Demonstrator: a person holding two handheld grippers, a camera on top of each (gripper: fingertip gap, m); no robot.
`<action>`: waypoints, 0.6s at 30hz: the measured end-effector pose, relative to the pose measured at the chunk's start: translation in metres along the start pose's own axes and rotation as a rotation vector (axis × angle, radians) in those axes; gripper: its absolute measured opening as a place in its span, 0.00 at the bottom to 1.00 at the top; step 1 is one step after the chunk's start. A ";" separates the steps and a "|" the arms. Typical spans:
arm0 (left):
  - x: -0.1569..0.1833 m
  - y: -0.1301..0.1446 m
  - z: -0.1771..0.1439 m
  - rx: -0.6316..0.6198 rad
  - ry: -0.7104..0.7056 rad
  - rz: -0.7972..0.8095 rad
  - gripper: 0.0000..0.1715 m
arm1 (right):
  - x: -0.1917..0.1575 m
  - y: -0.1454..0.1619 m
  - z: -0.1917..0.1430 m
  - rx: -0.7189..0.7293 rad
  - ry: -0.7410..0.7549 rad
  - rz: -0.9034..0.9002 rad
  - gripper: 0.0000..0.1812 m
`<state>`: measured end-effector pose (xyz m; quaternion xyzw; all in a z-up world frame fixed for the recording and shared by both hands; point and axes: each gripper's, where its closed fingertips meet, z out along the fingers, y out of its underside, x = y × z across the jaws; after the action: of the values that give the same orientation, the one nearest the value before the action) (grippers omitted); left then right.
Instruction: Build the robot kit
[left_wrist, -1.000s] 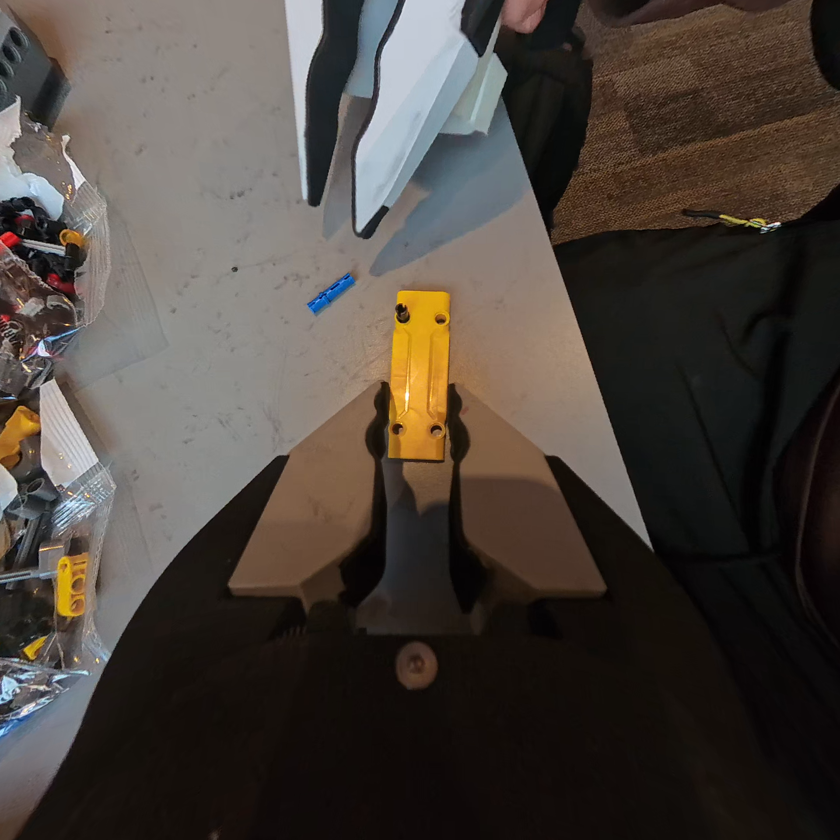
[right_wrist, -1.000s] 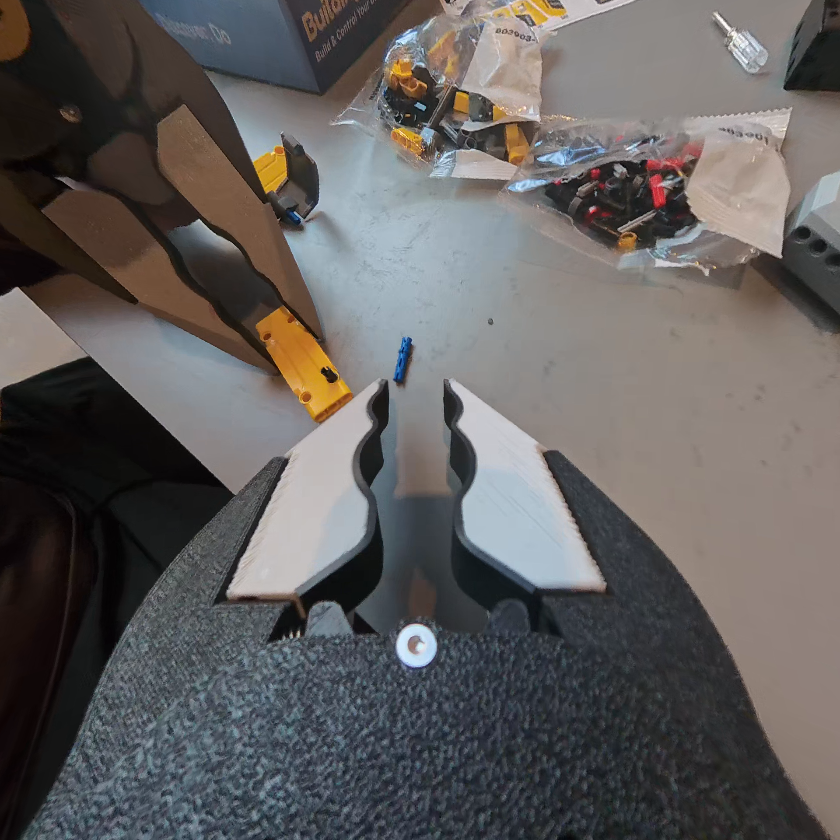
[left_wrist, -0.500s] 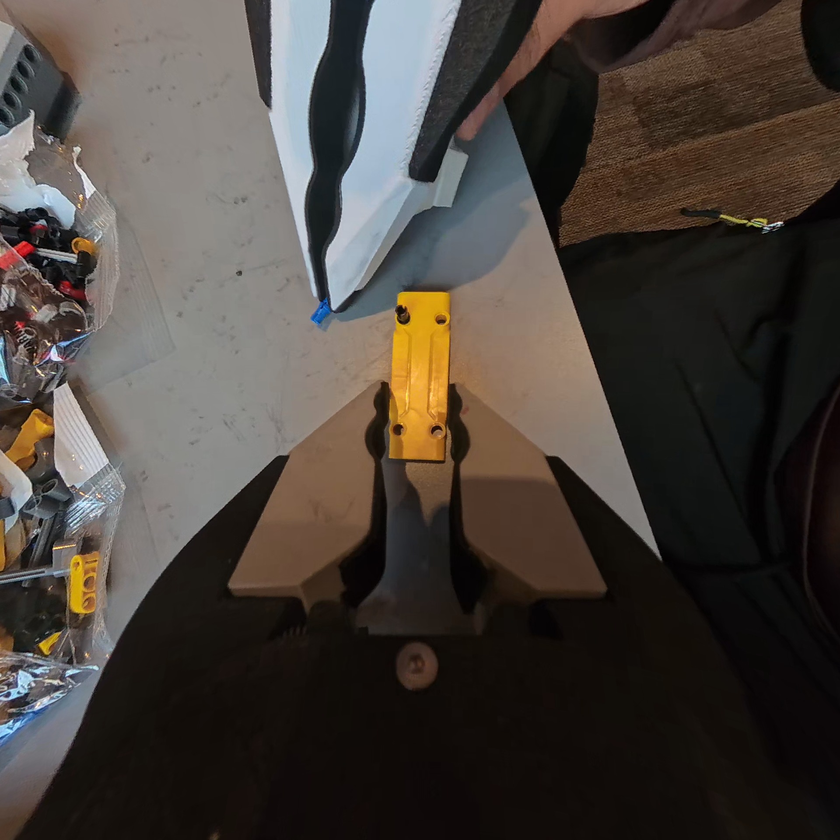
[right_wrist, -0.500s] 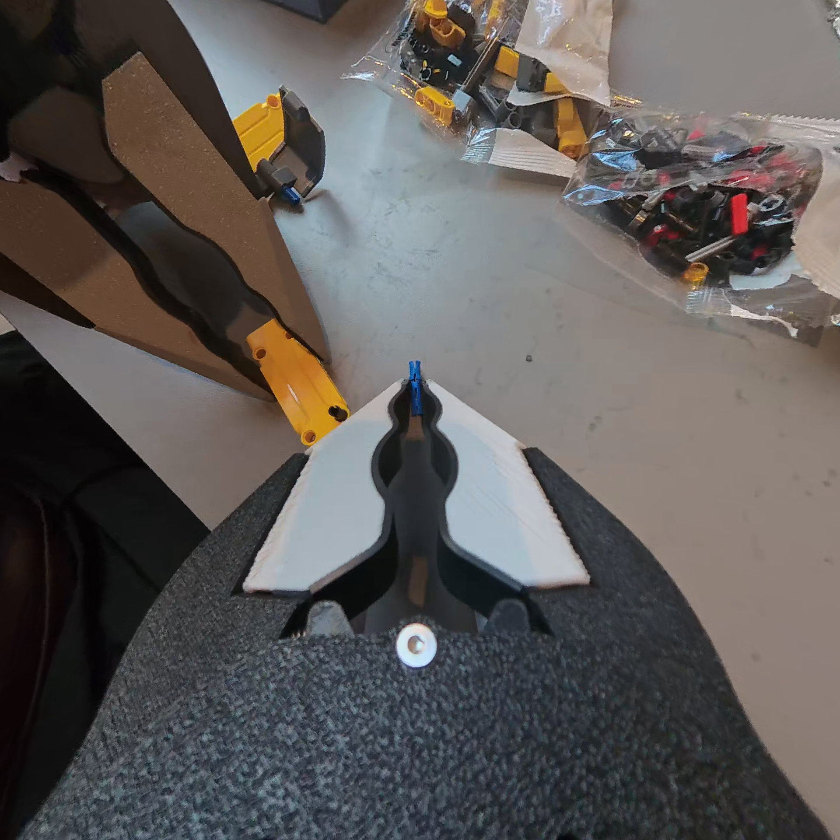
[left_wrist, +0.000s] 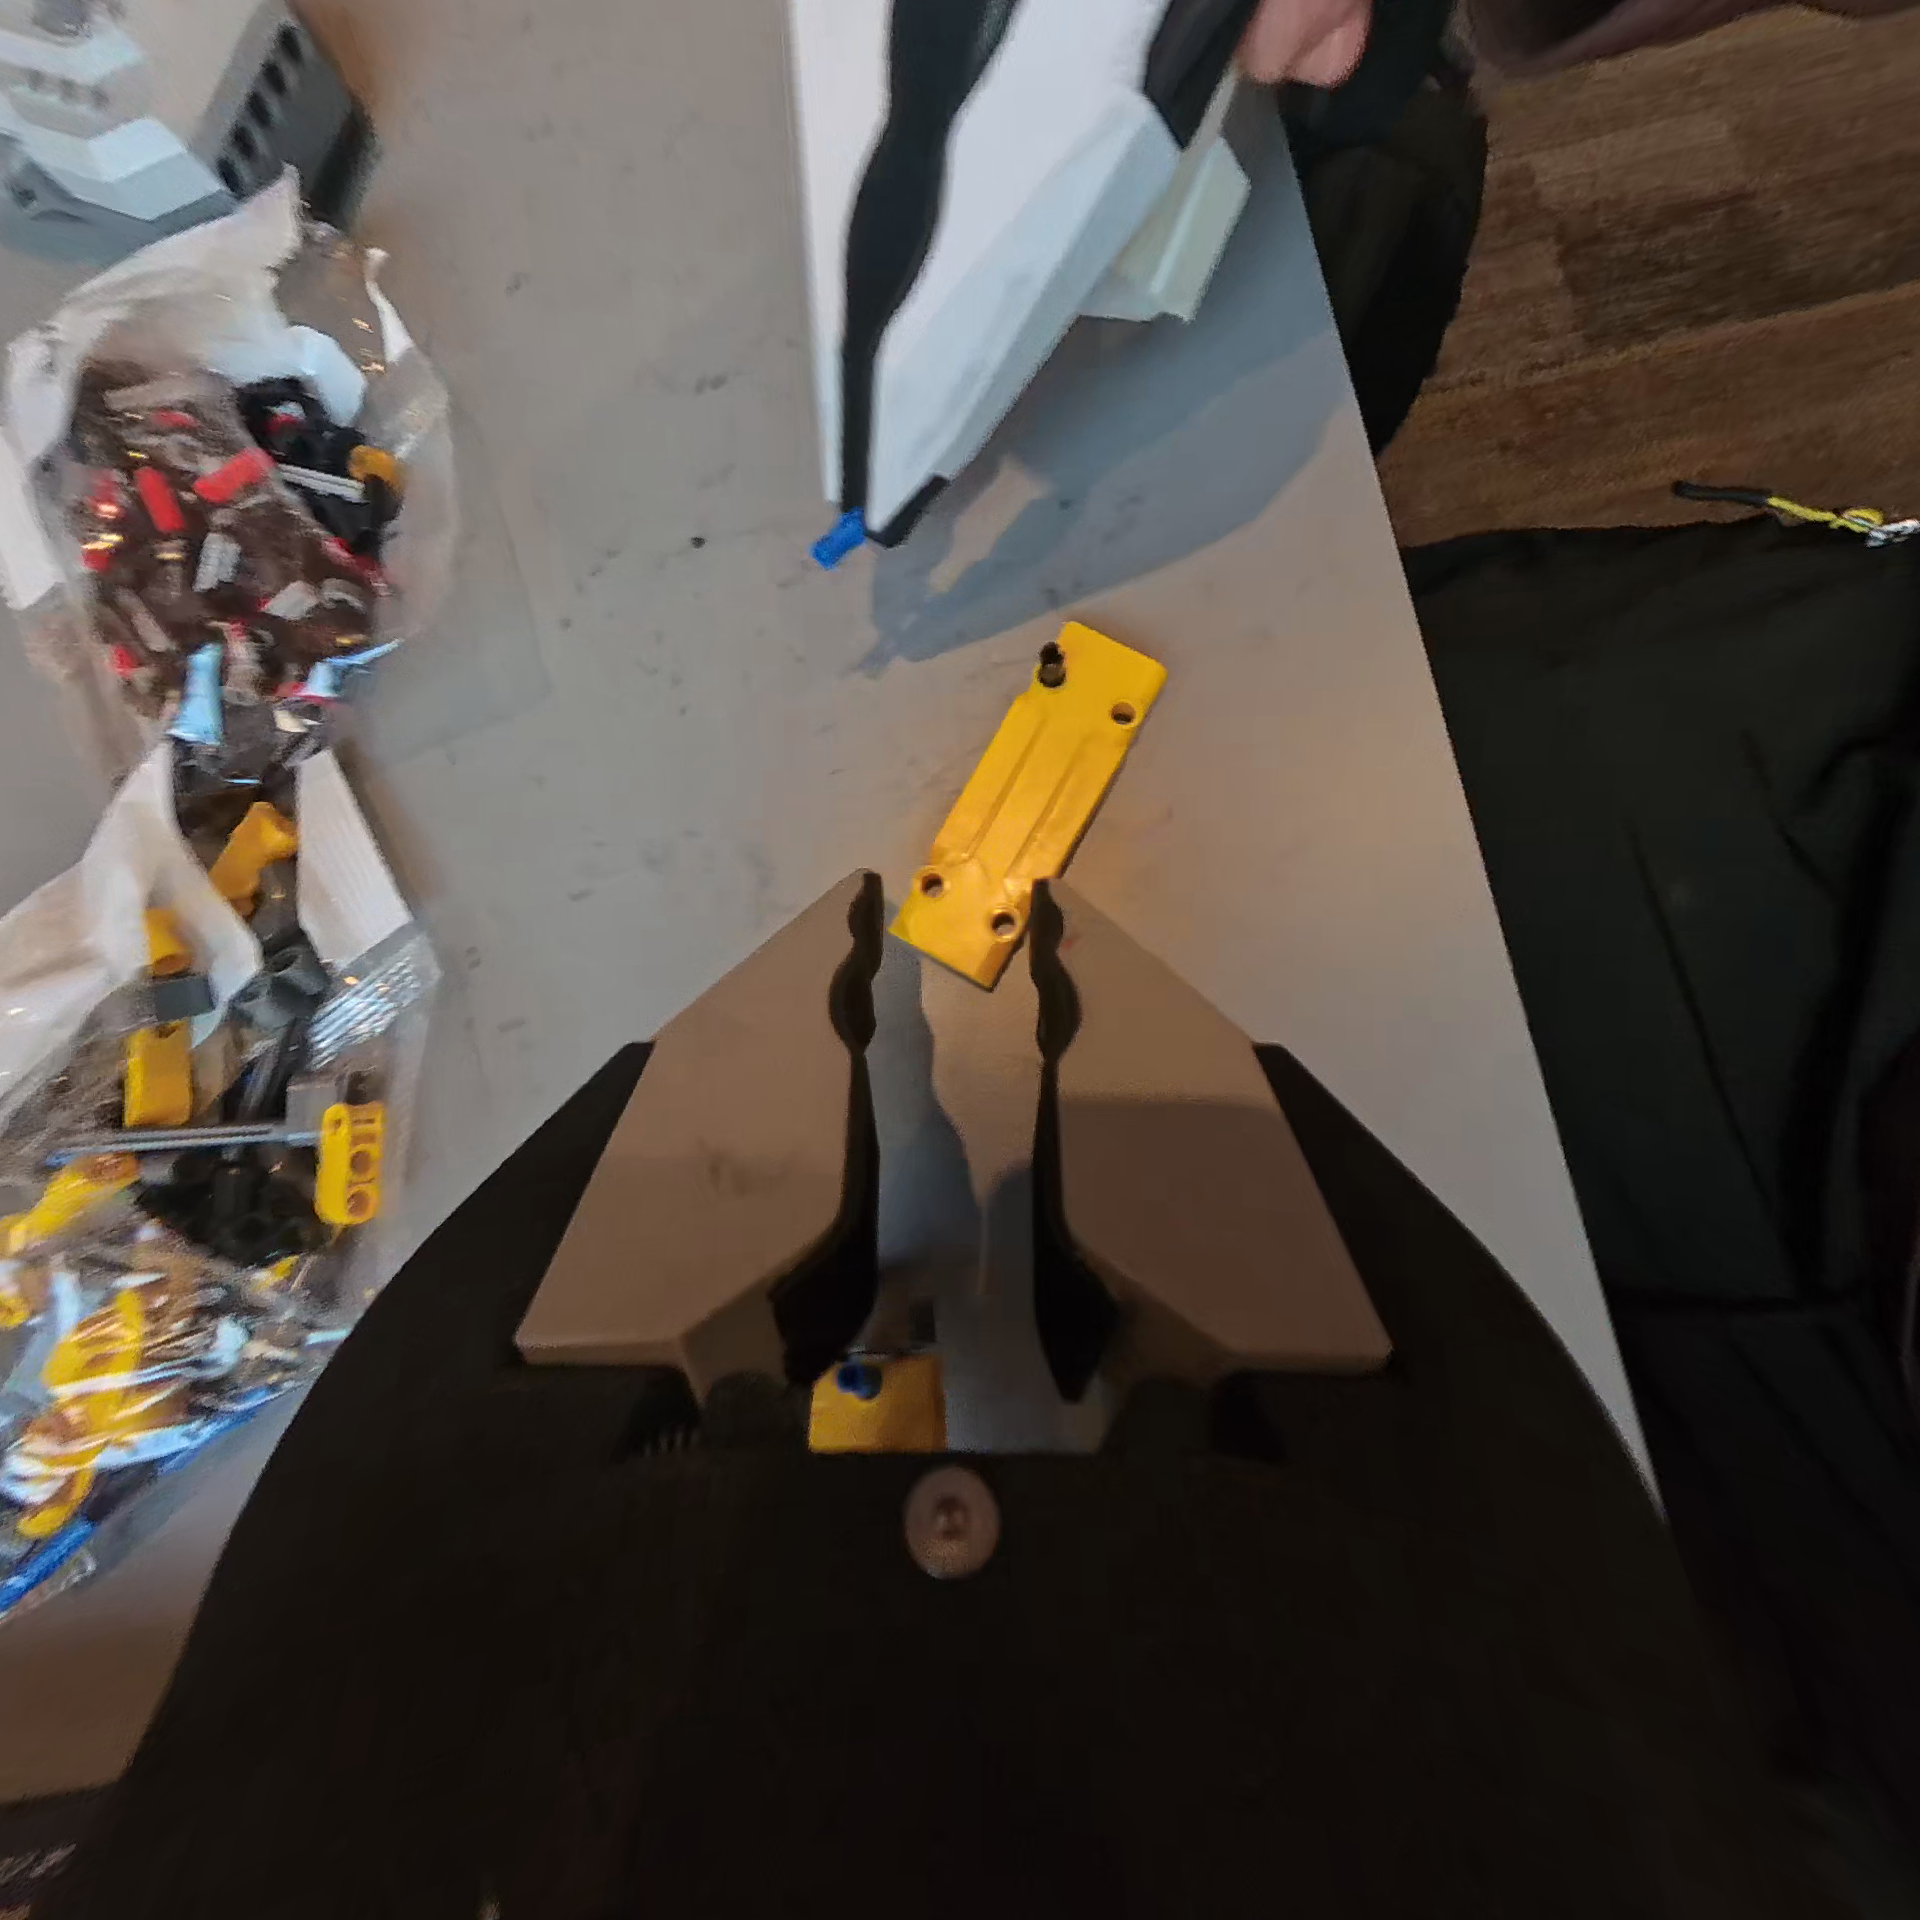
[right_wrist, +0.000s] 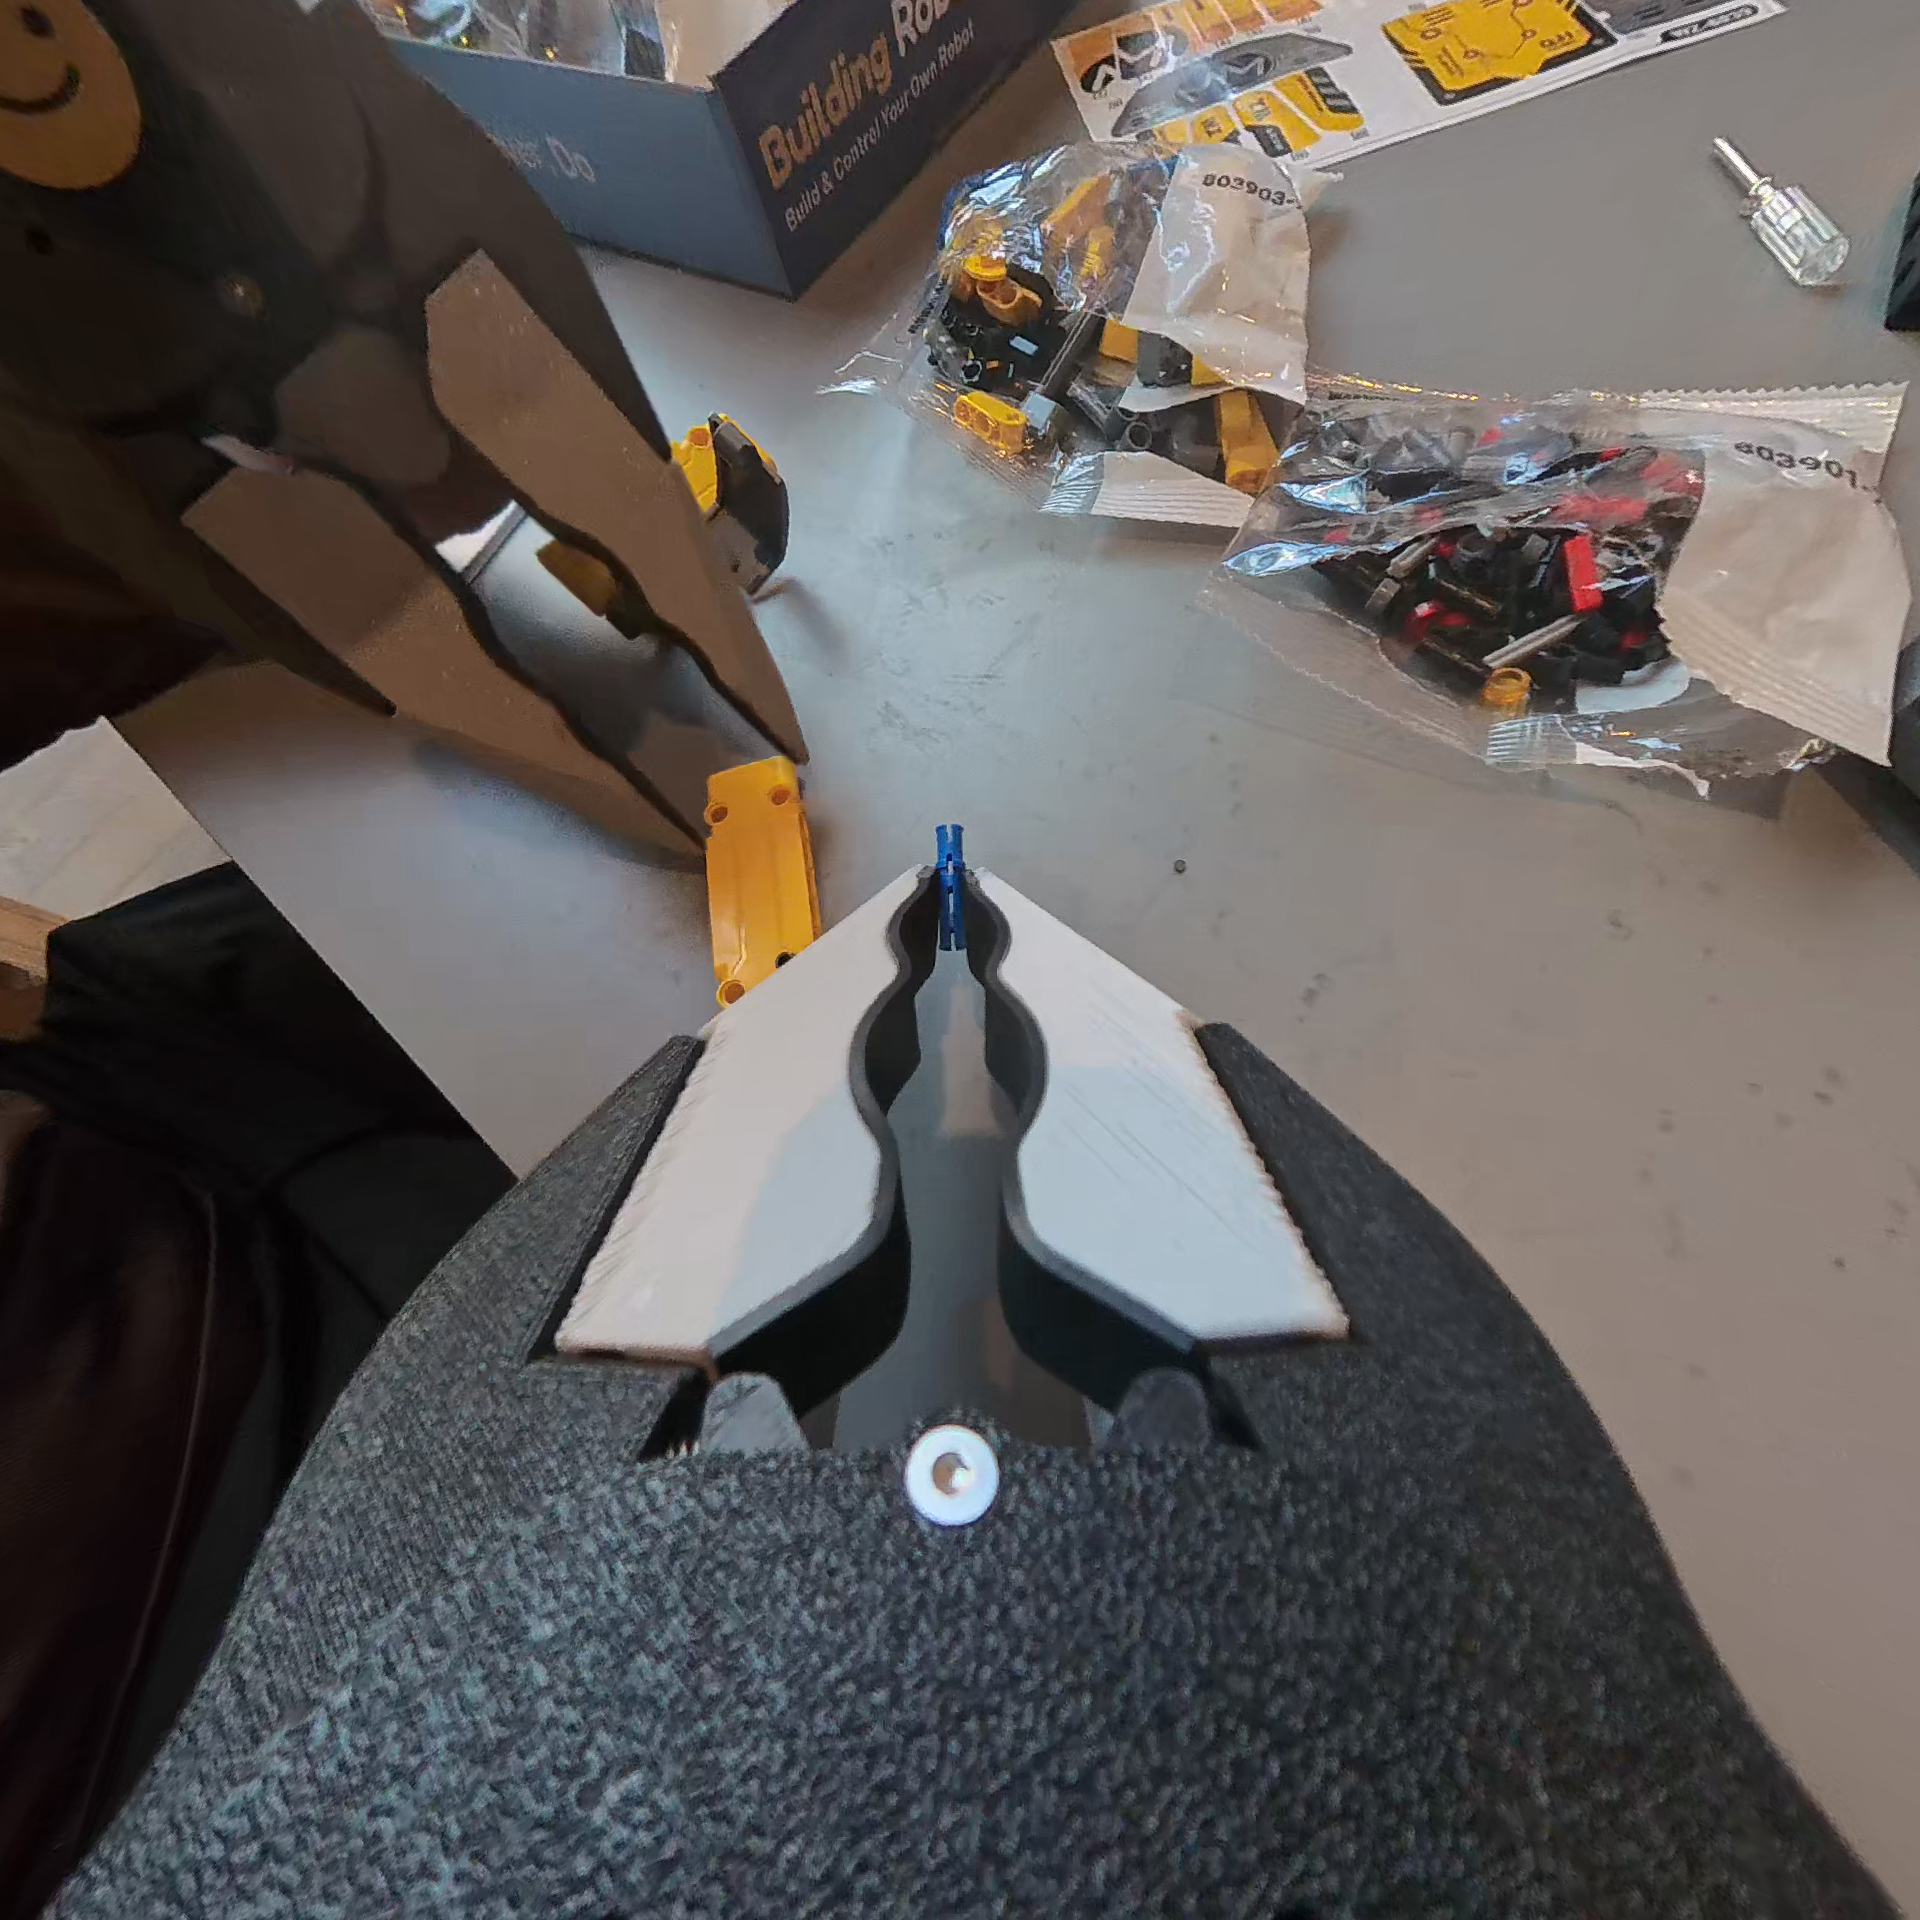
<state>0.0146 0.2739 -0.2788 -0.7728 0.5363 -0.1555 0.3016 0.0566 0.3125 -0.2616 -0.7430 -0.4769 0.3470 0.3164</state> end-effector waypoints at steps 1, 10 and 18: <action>-0.004 -0.003 -0.003 0.018 -0.021 0.002 0.14 | -0.002 0.000 0.000 0.001 -0.010 0.001 0.02; -0.007 -0.036 -0.004 0.160 -0.167 0.152 0.12 | -0.029 -0.005 -0.006 0.026 -0.164 0.083 0.02; 0.012 -0.040 -0.004 0.181 -0.215 0.370 0.06 | -0.051 0.002 0.003 -0.078 -0.313 0.212 0.02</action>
<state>0.0461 0.2718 -0.2510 -0.6433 0.6176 -0.0616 0.4483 0.0401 0.2652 -0.2538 -0.7379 -0.4523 0.4710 0.1707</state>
